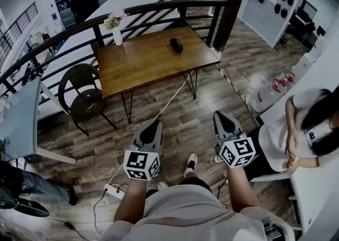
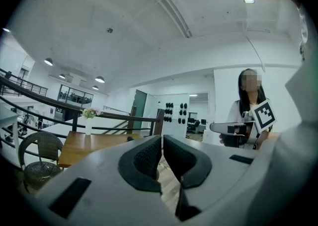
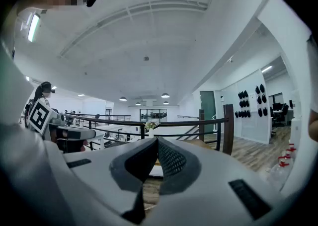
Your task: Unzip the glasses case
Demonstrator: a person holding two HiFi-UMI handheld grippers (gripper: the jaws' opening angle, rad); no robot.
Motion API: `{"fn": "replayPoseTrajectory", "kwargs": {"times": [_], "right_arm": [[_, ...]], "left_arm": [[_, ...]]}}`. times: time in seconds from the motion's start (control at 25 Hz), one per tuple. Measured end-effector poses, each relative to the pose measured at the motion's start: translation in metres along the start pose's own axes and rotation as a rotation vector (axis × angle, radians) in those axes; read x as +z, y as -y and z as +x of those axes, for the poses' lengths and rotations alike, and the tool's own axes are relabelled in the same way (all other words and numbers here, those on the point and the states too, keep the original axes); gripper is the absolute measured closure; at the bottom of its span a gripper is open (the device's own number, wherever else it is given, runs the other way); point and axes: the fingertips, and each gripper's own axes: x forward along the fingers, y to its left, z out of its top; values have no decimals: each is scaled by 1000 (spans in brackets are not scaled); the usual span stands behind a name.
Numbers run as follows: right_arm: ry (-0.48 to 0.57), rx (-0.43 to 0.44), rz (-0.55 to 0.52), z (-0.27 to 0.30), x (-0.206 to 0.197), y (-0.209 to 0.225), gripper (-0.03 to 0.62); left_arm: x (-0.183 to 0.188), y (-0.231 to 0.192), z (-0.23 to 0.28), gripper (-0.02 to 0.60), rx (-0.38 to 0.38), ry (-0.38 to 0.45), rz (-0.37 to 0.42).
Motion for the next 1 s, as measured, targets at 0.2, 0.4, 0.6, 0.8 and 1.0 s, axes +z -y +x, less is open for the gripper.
{"fn": "replayPoseTrajectory", "kwargs": {"times": [0.2,0.4,0.6,0.8,1.0], "right_arm": [[-1,4,2,-3,1,4,542],[-2,8,-4,-4,0,4,542],[-8,6,-8,-7,-2,7,542],[18,-15,10,-10,0,10,542],[20,-17,38,-7,-6,14,543]], "left_arm": [[1,6,1,558,1,-3,1],[-1,8,2,558,0,-5,1],[-1,10,4,558,-5,-9,-2],[1,10,5,558,-20,-19,13],[0,11,11,558,-34,-39,31]]}}
